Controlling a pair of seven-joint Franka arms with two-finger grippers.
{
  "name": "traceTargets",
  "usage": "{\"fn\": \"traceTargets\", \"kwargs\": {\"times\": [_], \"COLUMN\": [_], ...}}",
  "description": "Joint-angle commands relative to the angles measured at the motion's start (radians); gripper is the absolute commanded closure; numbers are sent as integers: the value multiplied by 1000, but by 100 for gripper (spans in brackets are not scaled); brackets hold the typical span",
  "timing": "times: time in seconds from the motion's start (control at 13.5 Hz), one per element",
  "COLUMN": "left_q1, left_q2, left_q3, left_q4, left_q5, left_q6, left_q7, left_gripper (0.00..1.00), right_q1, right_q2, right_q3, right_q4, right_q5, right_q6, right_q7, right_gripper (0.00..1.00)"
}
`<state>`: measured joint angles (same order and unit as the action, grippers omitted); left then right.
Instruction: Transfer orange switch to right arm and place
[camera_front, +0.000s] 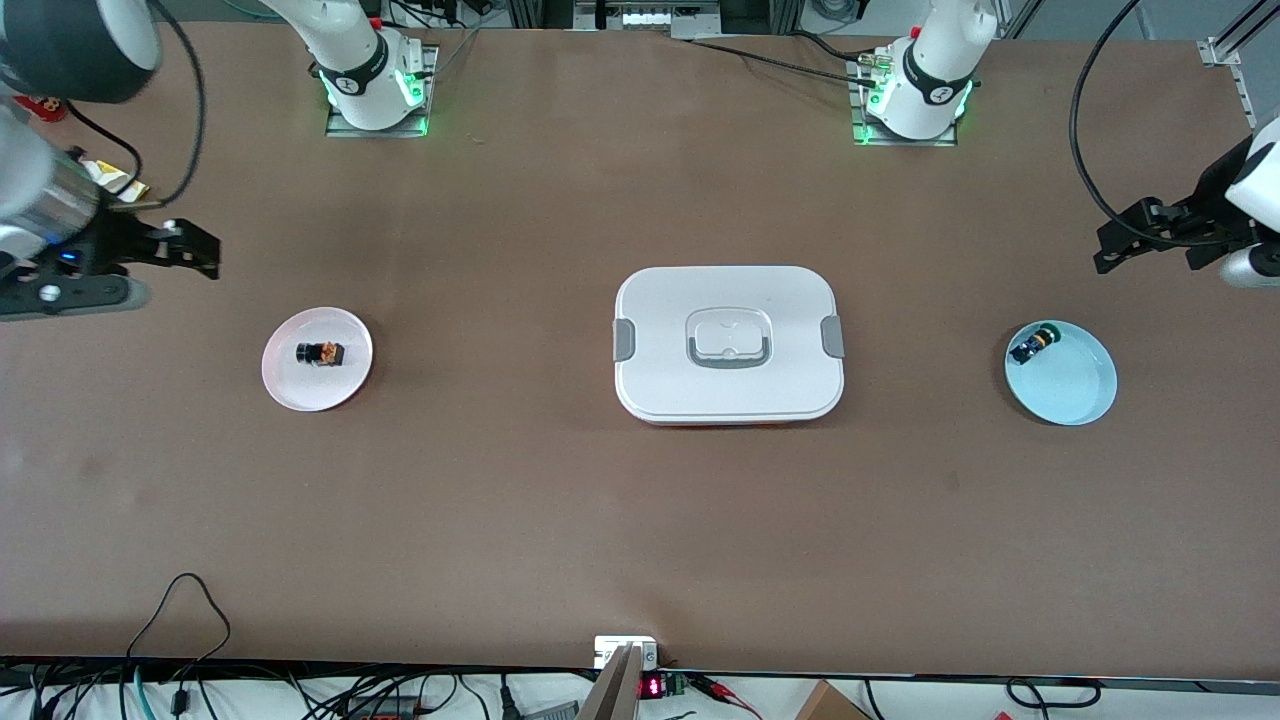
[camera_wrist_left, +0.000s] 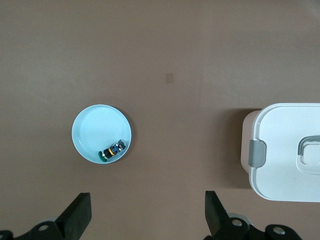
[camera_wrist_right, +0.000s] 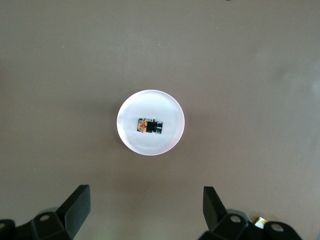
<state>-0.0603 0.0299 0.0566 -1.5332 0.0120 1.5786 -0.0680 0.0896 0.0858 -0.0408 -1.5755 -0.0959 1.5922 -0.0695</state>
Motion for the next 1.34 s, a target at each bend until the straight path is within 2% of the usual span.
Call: {"fn": "traceTargets", "kwargs": {"times": [0.0, 0.15, 0.37, 0.59, 0.82, 1.26], "left_q1": [10, 11, 33, 63, 72, 77], "left_q2": [-31, -34, -44, -59, -67, -61], "left_q3": [-11, 0, 2, -4, 0, -11], "left_q4": [-12, -1, 5, 5, 7, 8], "left_q5": [17, 14, 13, 8, 6, -3], "left_q6": [6, 6, 4, 1, 0, 4], "left_q7": [5, 4, 5, 5, 5, 0], "left_gripper": [0, 0, 0, 0, 0, 0], "right_q1": [-31, -31, -27, -28, -31, -31], "right_q2": [15, -42, -144, -146, -144, -132], "right_q3": [-20, -30, -25, -24, -27, -24], "right_q4": [58, 7, -167, -152, -115, -86], "right_q5": [94, 94, 88, 90, 93, 91], "right_q6": [-73, -95, 82, 75, 2, 9], "right_q7": [33, 36, 33, 34, 33, 19], "right_gripper": [0, 0, 0, 0, 0, 0]}}
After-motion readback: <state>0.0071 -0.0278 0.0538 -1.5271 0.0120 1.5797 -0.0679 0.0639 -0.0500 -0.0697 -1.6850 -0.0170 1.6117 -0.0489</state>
